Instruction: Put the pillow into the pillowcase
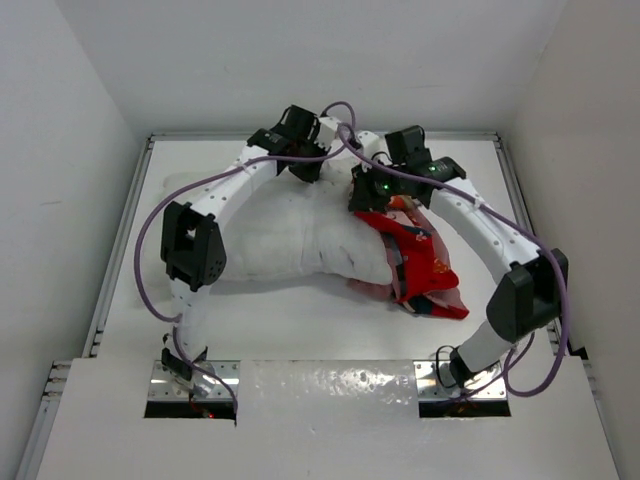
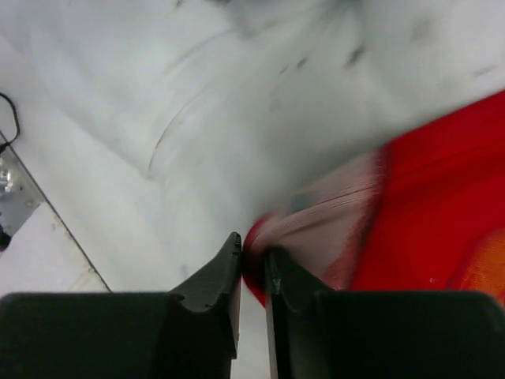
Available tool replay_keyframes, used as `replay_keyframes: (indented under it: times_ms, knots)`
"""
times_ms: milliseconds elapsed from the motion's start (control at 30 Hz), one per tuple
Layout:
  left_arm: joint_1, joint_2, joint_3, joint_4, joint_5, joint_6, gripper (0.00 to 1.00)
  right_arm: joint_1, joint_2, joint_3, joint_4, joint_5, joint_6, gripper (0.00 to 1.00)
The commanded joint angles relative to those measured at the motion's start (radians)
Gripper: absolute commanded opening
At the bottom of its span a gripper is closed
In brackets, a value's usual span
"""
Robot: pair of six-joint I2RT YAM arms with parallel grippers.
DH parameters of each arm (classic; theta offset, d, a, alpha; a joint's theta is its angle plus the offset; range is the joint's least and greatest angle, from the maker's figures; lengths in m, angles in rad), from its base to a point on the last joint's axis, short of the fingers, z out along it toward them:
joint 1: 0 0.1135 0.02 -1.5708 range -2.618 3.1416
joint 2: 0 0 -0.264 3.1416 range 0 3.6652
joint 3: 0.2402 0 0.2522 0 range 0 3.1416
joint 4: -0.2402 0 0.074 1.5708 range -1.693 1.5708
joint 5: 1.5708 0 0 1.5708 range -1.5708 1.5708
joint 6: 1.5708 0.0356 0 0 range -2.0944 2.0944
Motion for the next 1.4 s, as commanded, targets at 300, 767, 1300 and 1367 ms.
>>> replay_keyframes:
  times_ms: [300,767,1300,1367]
  knots:
    - [0.072,-0.111,0.015,0.125,0.267,0.136,0.84,-0.163,-0.046,0.005,0.081,0.055,0.186,0.99]
    - [-0.201,-0.36,-0.216,-0.228,0.079,0.59,0.31,-0.163,-0.456,-0.443,0.018,0.428,0.416,0.31]
    - [-0.276,-0.323,-0.61,0.298,-0.203,0.408,0.66,-0.128,-0.373,-0.733,0.219,0.428,0.507,0.45]
    - [-0.276,-0.314,-0.634,0.312,-0.182,0.403,0.44,-0.128,-0.347,-0.733,0.217,0.461,0.503,0.34]
